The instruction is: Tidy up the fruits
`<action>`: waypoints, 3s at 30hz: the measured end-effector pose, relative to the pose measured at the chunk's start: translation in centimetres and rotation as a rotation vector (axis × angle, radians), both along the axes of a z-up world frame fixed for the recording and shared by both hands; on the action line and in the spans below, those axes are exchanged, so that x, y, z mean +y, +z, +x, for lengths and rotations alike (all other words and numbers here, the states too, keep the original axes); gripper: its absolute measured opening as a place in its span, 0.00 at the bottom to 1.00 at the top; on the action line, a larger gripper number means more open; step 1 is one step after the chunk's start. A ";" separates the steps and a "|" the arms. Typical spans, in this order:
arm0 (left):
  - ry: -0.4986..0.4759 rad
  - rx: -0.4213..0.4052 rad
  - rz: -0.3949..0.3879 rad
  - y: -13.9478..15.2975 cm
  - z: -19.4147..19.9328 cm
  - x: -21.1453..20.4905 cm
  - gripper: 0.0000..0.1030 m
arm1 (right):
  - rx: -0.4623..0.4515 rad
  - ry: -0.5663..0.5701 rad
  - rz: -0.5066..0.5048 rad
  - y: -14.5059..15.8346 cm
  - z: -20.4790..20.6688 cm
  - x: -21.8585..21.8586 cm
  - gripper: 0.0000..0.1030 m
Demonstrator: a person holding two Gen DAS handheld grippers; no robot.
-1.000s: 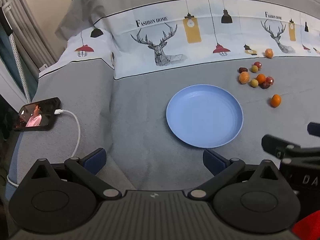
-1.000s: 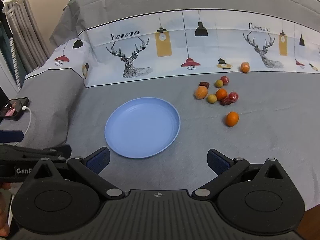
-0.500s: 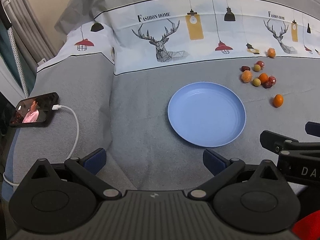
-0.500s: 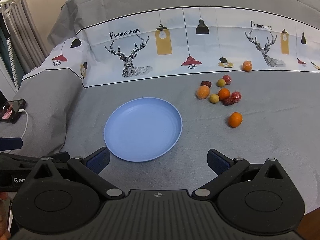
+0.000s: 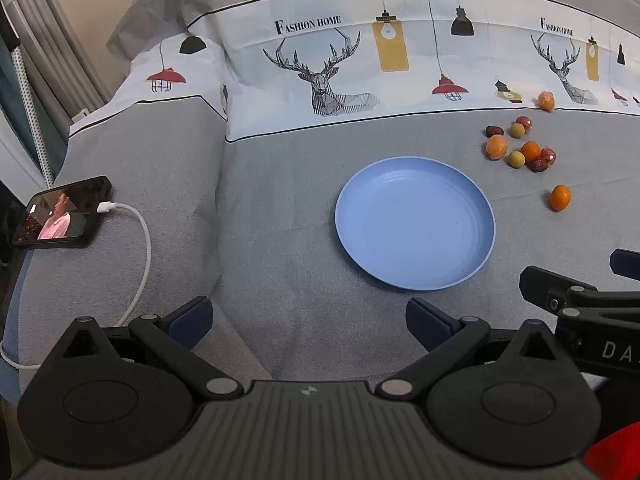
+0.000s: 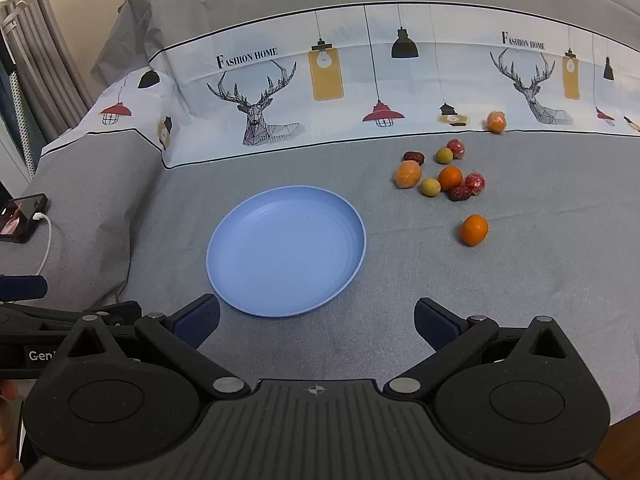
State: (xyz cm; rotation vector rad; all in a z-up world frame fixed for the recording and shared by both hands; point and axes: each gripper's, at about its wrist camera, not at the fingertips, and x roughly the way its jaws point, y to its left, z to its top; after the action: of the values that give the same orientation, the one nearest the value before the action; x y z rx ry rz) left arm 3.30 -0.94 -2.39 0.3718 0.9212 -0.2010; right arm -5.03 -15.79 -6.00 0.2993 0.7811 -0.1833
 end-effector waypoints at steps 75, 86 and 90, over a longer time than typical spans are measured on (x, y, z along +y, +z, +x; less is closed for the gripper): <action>0.086 0.063 0.213 -10.1 5.6 1.2 1.00 | 0.173 0.351 -0.019 -11.5 7.6 3.0 1.00; -0.154 0.023 -0.032 -4.2 9.2 -13.3 1.00 | -0.041 -0.329 -0.057 -9.2 3.4 -13.4 0.99; -0.262 0.079 -0.105 -7.0 13.5 -19.4 1.00 | -0.048 -0.384 0.011 -11.4 4.7 -15.5 0.99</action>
State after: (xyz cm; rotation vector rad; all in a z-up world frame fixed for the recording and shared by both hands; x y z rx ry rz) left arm 16.76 -20.32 -9.38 0.3892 0.9337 -0.5056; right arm -0.29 -31.34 -17.45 0.4611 0.6720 -0.5313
